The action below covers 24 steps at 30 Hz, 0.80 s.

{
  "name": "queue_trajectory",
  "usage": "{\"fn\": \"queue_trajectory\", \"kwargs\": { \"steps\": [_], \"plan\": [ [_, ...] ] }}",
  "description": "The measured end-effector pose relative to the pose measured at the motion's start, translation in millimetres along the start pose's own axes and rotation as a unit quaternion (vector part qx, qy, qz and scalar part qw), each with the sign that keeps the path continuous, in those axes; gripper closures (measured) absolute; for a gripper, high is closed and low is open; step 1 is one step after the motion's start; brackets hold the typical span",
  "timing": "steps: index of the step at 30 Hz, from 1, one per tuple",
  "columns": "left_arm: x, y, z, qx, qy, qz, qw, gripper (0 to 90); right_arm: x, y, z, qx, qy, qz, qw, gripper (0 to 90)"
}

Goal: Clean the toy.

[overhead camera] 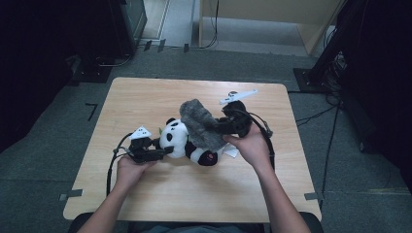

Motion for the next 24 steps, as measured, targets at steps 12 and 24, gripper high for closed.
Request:
{"fn": "queue_trajectory", "kwargs": {
  "steps": [12,24],
  "plan": [
    [0.4,0.0,0.4,-0.006,-0.001,0.000,1.0000,36.1,-76.1,21.6,-19.1,0.016,0.029,-0.025,0.9991,76.9],
    [1.2,-0.8,1.2,-0.006,0.001,-0.001,1.0000,35.4,-118.4,28.3,14.0,0.045,0.078,-0.024,0.9956,76.6]
  ]
}}
Point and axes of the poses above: each handheld gripper's, and its own axes: x roughly backward along the jaws, z roughly out of its underside, y roughly to its left, the point moved 1 cm from there along -x, roughly forward along the jaws, and after that the axes turned 14 degrees about -y, right-handed, at the moved point
